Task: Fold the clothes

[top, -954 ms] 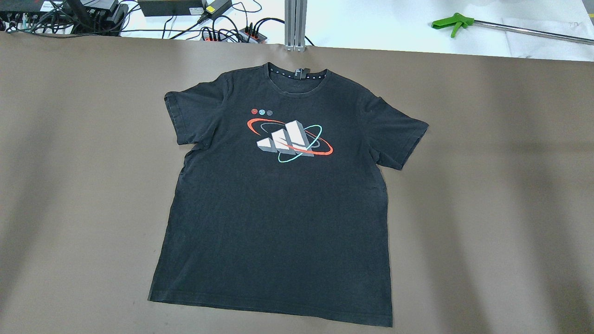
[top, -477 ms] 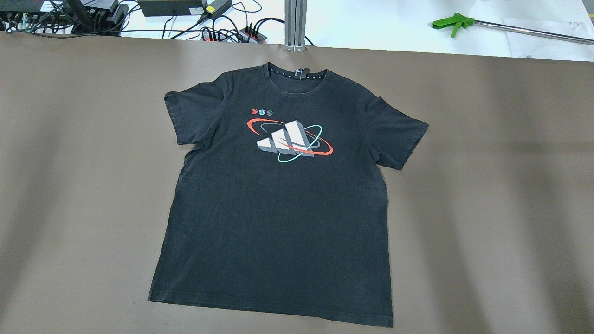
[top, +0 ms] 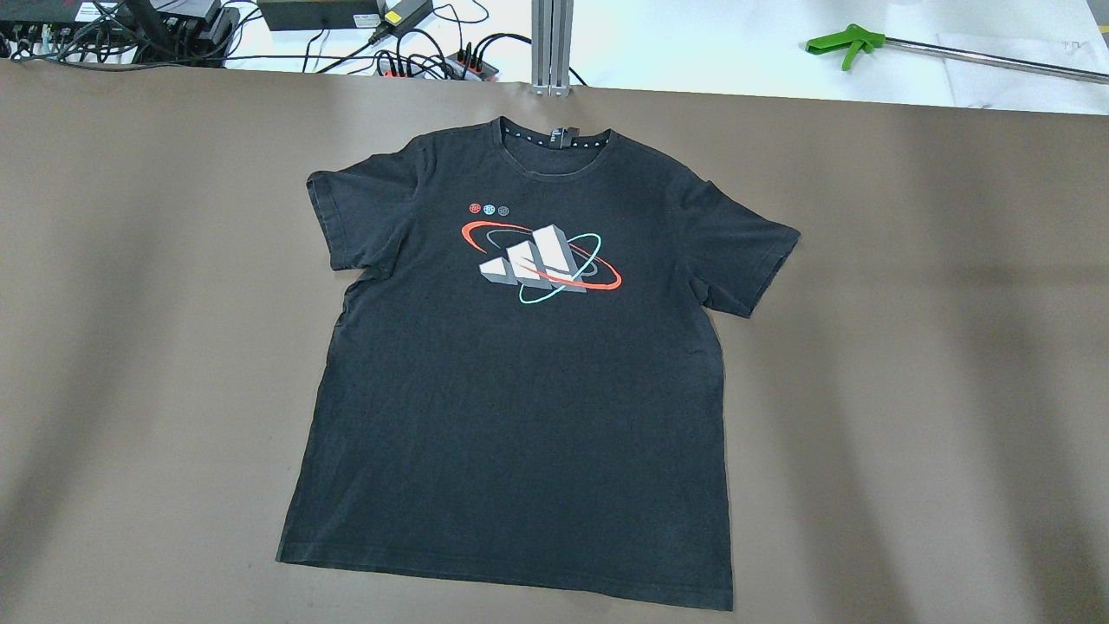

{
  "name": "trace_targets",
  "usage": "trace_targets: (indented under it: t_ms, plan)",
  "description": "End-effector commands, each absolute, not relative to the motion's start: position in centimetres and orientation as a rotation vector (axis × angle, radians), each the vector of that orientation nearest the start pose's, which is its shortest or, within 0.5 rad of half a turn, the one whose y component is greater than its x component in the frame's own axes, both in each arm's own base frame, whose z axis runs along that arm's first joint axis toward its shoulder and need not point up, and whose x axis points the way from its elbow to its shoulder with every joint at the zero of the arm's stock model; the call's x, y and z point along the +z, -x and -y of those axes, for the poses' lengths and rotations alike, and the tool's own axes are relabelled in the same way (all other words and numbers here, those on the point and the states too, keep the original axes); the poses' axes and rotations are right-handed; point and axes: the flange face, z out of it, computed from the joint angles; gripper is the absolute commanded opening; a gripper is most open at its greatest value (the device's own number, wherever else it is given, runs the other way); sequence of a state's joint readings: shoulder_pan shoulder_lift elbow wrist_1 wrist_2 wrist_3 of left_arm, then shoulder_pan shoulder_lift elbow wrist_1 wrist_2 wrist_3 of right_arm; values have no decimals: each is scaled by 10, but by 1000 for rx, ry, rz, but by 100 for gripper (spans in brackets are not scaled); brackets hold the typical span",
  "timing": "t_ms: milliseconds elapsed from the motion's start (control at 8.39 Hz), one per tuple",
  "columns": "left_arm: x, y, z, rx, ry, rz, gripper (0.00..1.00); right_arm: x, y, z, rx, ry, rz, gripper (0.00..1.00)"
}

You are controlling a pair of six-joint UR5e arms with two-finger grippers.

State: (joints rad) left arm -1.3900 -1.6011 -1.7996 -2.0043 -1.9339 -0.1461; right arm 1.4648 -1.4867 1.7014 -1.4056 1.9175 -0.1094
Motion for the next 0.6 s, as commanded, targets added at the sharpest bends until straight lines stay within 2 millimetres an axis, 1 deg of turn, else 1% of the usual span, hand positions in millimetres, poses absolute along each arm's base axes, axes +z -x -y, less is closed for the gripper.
trace_targets:
  t_ms: [0,119,238,358,477]
  plan:
    - [431,-42,578,76,-639,-621,95,530,20,578,-214,-390,443,95]
    - [411,-58,590,35,-635,-667,95,526,41,585,-184,-413,534,95]
    - [398,-81,604,29,-627,-694,95,530,62,603,-136,-429,604,95]
    - [387,-108,622,-40,-585,-740,95,532,85,621,-116,-460,645,94]
    - [381,-117,630,-64,-585,-760,95,525,105,636,-61,-478,690,94]
